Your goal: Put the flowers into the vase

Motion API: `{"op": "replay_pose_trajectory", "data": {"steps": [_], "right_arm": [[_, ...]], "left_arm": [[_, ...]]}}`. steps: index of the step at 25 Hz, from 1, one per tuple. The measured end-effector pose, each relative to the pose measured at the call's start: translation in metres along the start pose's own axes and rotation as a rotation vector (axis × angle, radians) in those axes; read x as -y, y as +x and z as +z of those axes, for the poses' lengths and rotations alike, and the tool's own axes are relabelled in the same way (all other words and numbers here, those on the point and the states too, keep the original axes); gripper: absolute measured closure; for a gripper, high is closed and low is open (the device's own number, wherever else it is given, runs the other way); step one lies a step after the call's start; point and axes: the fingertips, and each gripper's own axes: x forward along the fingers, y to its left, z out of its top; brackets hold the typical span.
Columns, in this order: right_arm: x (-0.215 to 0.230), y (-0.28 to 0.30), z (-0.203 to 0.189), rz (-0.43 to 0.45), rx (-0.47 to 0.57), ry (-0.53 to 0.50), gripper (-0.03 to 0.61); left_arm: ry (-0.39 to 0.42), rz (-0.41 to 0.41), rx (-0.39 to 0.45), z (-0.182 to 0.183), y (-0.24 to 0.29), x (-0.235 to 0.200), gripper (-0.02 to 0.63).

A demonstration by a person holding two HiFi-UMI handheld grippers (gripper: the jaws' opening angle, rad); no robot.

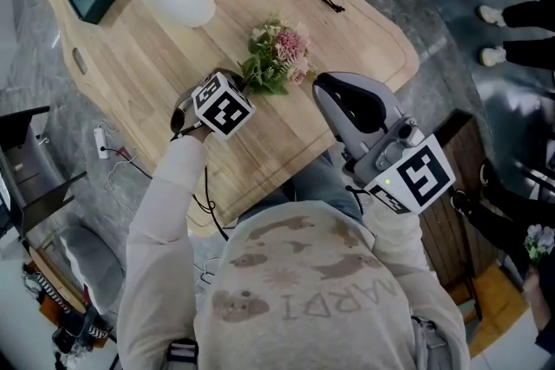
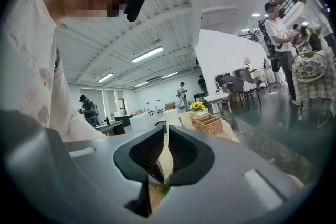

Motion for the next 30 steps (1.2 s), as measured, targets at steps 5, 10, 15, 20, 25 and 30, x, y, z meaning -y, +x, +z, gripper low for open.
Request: {"op": "replay_pose_trajectory", "data": {"steps": [5, 10, 15, 20, 25, 30], "right_arm": [[-0.001, -0.003, 0.001, 0.009, 0.003, -0.002, 0.538], [-0.002, -0.004, 0.006, 0.023, 0.013, -0.012, 0.538], [-0.003, -0.002, 0.016, 0.045, 0.027, -0.03, 0.538], [-0.008, 0.003, 0.024, 0.064, 0.032, -0.043, 0.538], [-0.017, 0.01, 0.031, 0.098, 0.036, -0.058, 0.538], [-0.021, 0.024, 0.042, 0.144, 0.039, -0.081, 0.538]], "left_arm": [[-0.04, -0.006, -0.014, 0.002, -0.002, -0.001, 0.594], [-0.116, 0.01, 0.068, 0.006, -0.015, -0.004, 0.597], [-0.169, 0.052, 0.165, 0.013, -0.035, -0.011, 0.598], [-0.211, 0.091, 0.269, 0.018, -0.062, -0.019, 0.603], [-0.272, 0.132, 0.389, 0.025, -0.1, -0.024, 0.604], [-0.289, 0.196, 0.544, 0.039, -0.145, -0.035, 0.606]]}}
